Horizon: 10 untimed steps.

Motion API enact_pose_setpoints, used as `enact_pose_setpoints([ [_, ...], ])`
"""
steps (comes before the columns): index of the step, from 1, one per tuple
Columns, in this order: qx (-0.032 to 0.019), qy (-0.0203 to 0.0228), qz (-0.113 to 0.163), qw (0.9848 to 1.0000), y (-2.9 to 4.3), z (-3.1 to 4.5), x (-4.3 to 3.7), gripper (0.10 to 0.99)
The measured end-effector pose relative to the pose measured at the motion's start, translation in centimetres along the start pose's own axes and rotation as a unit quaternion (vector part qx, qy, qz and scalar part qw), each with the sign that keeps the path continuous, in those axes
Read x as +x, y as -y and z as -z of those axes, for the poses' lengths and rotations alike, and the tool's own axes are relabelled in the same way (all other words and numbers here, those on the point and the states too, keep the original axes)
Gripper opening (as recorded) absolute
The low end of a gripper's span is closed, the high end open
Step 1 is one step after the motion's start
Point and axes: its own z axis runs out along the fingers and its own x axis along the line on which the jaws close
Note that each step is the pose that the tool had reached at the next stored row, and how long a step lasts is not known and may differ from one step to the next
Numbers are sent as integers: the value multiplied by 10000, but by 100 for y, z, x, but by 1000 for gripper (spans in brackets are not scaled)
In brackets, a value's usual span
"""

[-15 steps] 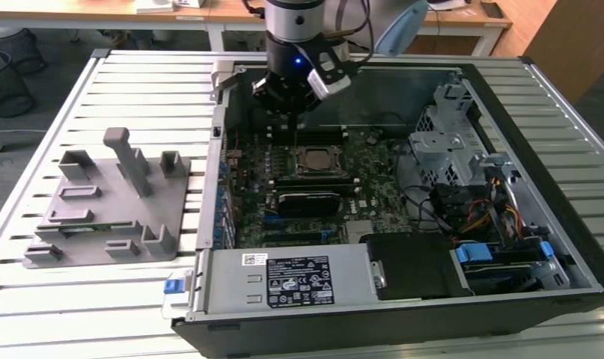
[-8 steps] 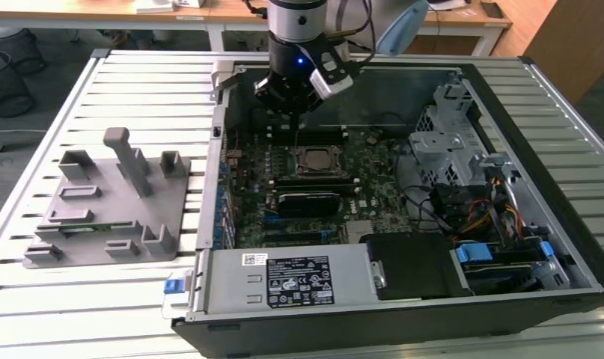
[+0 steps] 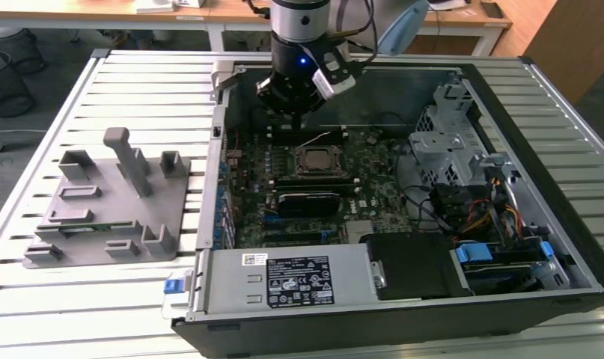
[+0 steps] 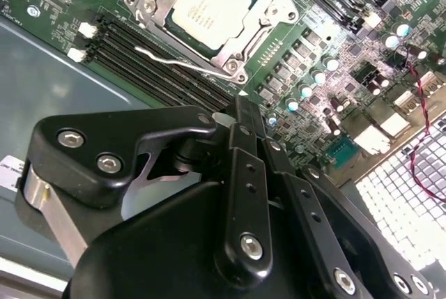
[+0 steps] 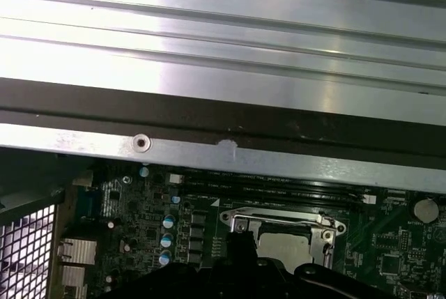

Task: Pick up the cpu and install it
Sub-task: 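Install the first cpu locking lever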

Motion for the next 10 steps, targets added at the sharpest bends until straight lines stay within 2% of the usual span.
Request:
enact_pose_setpoints([
  [10, 0, 0, 0, 10000, 3, -1, -36, 106],
])
